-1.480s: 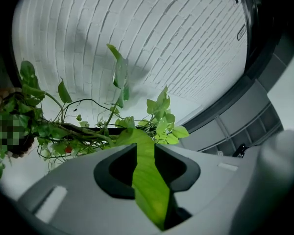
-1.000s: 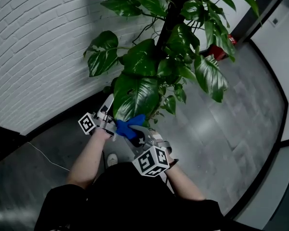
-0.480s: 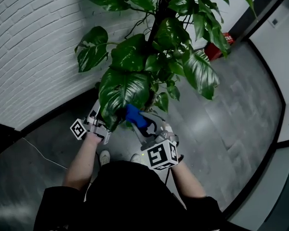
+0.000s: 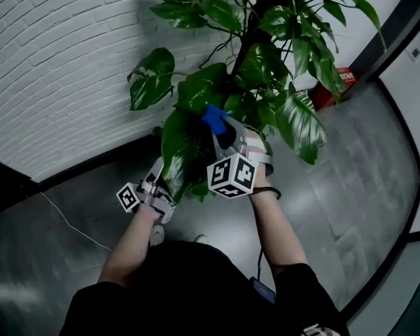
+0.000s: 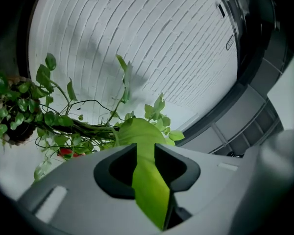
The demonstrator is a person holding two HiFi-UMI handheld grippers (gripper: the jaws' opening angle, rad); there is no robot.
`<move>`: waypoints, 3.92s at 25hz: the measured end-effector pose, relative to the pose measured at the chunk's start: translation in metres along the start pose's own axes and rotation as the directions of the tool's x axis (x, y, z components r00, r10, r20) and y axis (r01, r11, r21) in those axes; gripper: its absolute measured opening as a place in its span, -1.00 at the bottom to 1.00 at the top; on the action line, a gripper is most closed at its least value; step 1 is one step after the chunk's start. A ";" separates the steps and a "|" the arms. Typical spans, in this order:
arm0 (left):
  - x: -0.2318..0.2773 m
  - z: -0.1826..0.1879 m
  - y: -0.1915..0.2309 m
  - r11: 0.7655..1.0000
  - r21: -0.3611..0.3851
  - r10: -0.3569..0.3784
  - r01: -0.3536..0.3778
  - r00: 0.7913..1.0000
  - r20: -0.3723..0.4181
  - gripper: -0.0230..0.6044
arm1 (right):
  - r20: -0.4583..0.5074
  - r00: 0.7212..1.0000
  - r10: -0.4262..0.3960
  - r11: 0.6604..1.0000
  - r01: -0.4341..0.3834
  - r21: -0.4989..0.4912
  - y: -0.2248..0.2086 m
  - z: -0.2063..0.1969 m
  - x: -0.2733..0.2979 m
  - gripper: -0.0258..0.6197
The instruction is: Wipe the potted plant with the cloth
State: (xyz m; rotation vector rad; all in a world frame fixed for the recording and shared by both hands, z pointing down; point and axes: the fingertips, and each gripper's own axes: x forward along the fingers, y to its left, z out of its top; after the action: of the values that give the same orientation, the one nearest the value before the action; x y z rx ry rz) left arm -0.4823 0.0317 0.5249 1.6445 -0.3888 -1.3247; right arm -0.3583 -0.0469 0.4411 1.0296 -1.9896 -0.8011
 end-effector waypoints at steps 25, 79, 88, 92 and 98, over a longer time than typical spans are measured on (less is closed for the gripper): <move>0.004 0.008 -0.012 0.999 -0.052 -0.004 -0.003 0.992 -0.122 -0.61 | -0.173 0.984 -0.028 0.980 -0.007 -0.201 0.038 -0.022 0.047 -0.59; 0.004 0.017 -0.027 0.987 -0.115 -0.115 0.116 0.993 0.017 -0.61 | -0.167 0.934 0.316 0.945 -0.326 -0.035 0.209 -0.079 -0.075 -0.59; 0.005 0.011 -0.039 0.989 -0.069 -0.132 0.133 0.991 0.021 -0.61 | -0.089 0.981 0.171 0.981 -0.161 0.103 0.100 -0.090 -0.085 -0.59; 0.004 0.002 -0.043 0.991 -0.049 -0.125 0.125 0.992 -0.002 -0.61 | -0.054 0.993 0.109 0.991 -0.104 0.082 0.051 -0.062 -0.061 -0.59; 0.012 0.004 -0.046 0.996 0.031 -0.075 0.078 0.995 -0.072 -0.61 | -0.084 0.993 0.087 0.995 -0.082 0.062 0.010 -0.042 -0.023 -0.59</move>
State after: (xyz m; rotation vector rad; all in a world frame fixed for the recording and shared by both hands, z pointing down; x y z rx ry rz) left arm -0.4951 0.0436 0.4807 1.7449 -0.3100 -1.3184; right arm -0.3178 -0.0303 0.4638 0.9893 -1.9786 -0.6453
